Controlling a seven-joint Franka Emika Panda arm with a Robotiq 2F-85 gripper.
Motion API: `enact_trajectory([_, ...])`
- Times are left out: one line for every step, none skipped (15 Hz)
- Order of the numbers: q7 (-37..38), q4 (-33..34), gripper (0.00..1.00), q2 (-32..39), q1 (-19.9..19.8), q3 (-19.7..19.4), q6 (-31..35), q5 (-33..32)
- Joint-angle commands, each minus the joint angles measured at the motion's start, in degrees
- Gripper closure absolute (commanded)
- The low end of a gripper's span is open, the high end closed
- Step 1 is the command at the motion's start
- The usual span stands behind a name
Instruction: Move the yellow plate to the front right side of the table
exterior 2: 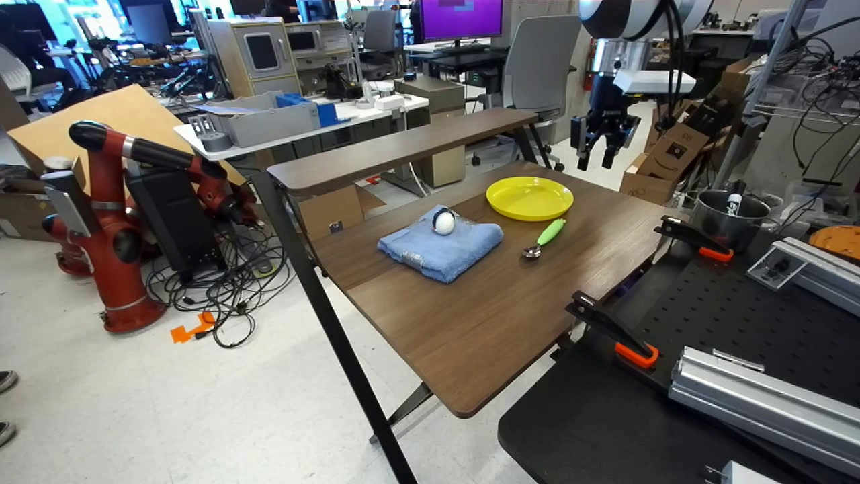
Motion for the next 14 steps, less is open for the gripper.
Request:
enact_trajectory([0.01,3.95,0.05,3.23,-0.72,0.94,-2.16,0.77])
enact_trajectory([0.35,4.99,0.00,4.29,-0.70,1.14,-1.90,0.97])
enact_trajectory([0.63,6.25,0.00,5.48,-0.70,1.37,-2.11,1.05])
enact_trajectory([1.10,7.47,0.00,6.48,-0.68,1.57,-2.34,1.15])
enact_trajectory([1.50,8.89,0.00,7.72,-0.67,1.80,-2.73,1.13])
enact_trajectory([2.06,10.15,0.00,8.76,-0.68,2.00,-2.68,1.27])
enact_trajectory([2.56,11.68,0.00,10.01,-0.65,2.16,-3.18,1.21])
enact_trajectory([3.21,12.89,0.00,10.91,-0.55,2.14,-3.52,1.11])
enact_trajectory([3.66,14.37,0.00,12.11,-0.52,2.29,-3.88,1.11])
enact_trajectory([3.79,15.51,0.09,12.90,-0.57,2.33,-4.94,0.92])
enact_trajectory([4.23,16.77,0.26,13.70,-0.40,2.21,-5.51,0.74])
enact_trajectory([4.40,17.66,0.32,14.24,-0.42,2.20,-6.02,0.70])
enact_trajectory([4.53,18.73,0.42,14.97,-0.42,2.23,-6.48,0.70])
enact_trajectory([4.77,19.54,0.49,15.43,-0.32,2.10,-6.92,0.59])
